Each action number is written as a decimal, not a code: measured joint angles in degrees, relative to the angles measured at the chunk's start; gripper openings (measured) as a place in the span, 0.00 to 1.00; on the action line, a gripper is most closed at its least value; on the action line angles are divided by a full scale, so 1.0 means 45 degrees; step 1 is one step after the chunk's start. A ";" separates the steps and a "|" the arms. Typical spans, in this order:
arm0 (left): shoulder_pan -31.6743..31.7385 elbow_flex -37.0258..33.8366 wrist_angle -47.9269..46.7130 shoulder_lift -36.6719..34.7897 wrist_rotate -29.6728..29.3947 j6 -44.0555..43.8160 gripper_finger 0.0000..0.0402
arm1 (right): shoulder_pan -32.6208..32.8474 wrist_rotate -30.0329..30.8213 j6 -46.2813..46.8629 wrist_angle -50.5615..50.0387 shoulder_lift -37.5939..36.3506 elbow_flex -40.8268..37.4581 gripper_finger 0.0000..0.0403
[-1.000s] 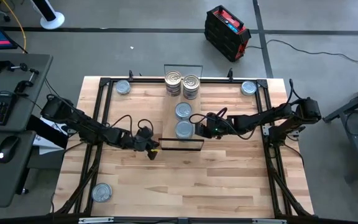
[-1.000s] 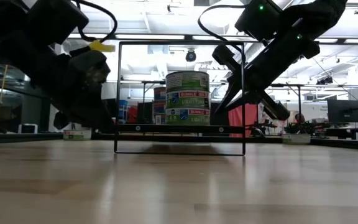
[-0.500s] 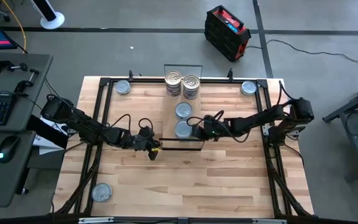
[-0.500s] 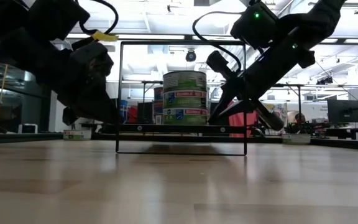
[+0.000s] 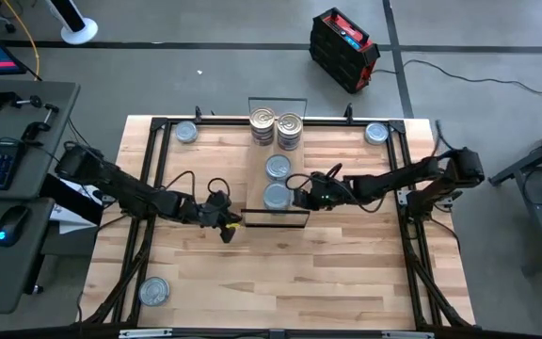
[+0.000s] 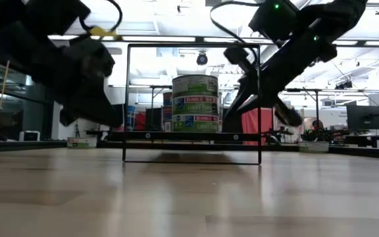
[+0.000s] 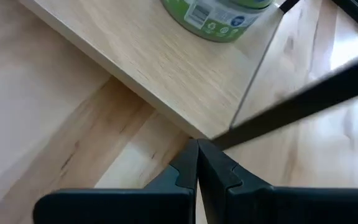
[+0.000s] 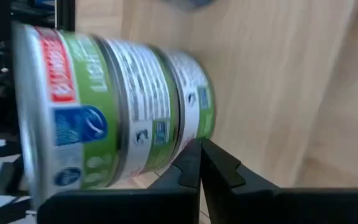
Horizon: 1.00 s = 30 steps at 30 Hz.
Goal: Stack canned seafood by type on shelf
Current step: Adjust the green tuna cans on the shelf, then stack the green tuna can on top of the other green tuna cans on the shelf
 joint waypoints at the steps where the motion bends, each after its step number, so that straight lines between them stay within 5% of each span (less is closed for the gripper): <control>1: 0.0066 0.0005 -0.0538 -0.0485 -0.0069 0.0024 0.00 | -0.0080 0.0015 -0.0204 -0.0377 -0.0289 0.0000 0.00; 8: 0.1812 0.0013 -0.4688 -0.5367 -0.2248 -0.0204 0.00 | -0.0213 0.0704 -0.1014 -0.3369 -0.2674 0.0000 0.00; 13: 0.5343 0.0153 -0.5993 -0.6745 -0.2850 -0.1642 0.00 | 0.0071 0.1696 -0.1053 -0.4874 -0.4330 0.0000 0.00; 18: 0.9667 0.1329 -0.7657 -0.5072 -0.1108 -0.0614 0.00 | 0.0430 0.2500 -0.0542 -0.5907 -0.5356 0.0000 0.00; 22: 1.2421 0.2798 -0.8934 -0.3068 -0.1371 0.0265 0.00 | 0.0803 0.2776 -0.0041 -0.6049 -0.5523 0.0000 0.00; 30: 1.4318 0.3646 -0.8936 -0.0429 -0.2143 0.0664 0.00 | 0.2075 0.3852 0.1094 -0.6005 -0.5464 0.0000 0.00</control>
